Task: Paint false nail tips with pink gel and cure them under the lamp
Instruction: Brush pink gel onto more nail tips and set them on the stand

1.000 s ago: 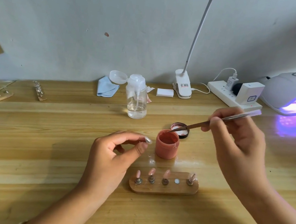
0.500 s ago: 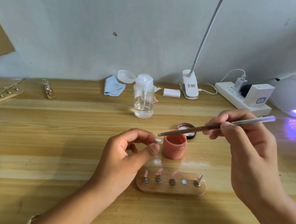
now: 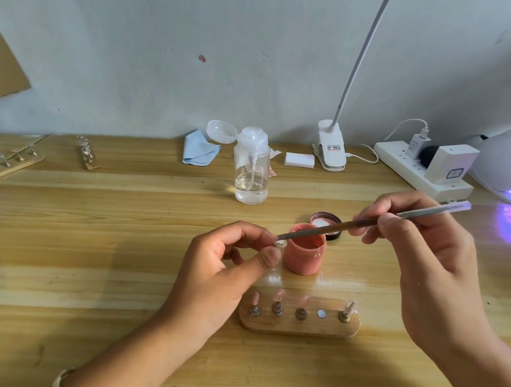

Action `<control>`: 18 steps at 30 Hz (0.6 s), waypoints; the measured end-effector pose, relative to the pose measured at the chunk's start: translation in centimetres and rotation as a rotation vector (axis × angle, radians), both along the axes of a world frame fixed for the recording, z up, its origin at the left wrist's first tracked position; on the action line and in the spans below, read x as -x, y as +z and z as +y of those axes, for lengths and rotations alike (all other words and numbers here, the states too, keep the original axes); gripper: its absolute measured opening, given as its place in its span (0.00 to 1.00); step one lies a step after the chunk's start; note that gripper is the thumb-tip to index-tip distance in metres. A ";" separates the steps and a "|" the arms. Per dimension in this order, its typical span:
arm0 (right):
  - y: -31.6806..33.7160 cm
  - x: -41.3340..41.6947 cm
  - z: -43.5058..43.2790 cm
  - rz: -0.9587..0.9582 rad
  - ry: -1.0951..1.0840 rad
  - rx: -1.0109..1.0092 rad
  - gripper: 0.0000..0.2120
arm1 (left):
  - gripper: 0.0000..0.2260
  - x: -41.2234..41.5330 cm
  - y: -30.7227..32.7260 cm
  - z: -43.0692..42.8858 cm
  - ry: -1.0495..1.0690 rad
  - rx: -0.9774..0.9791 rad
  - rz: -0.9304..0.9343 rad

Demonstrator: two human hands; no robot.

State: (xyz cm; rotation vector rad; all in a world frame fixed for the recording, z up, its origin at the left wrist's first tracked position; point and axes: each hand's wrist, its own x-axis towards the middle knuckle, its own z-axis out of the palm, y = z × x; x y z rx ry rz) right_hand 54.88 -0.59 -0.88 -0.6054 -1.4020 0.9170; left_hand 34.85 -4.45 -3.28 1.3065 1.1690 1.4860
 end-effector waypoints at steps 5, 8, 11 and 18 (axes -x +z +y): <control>0.0 0.0 0.0 -0.010 -0.002 0.000 0.06 | 0.06 0.1 0.0 -0.1 -0.009 -0.008 -0.008; -0.1 -0.1 0.0 -0.010 -0.008 0.002 0.04 | 0.06 0.1 -0.1 0.0 -0.016 -0.013 -0.007; 0.0 -0.1 0.0 -0.012 -0.032 -0.003 0.02 | 0.06 0.1 -0.2 0.1 -0.015 -0.014 -0.006; 0.1 -0.2 0.2 0.009 -0.102 -0.008 0.03 | 0.06 0.3 -0.4 0.3 -0.017 -0.015 -0.018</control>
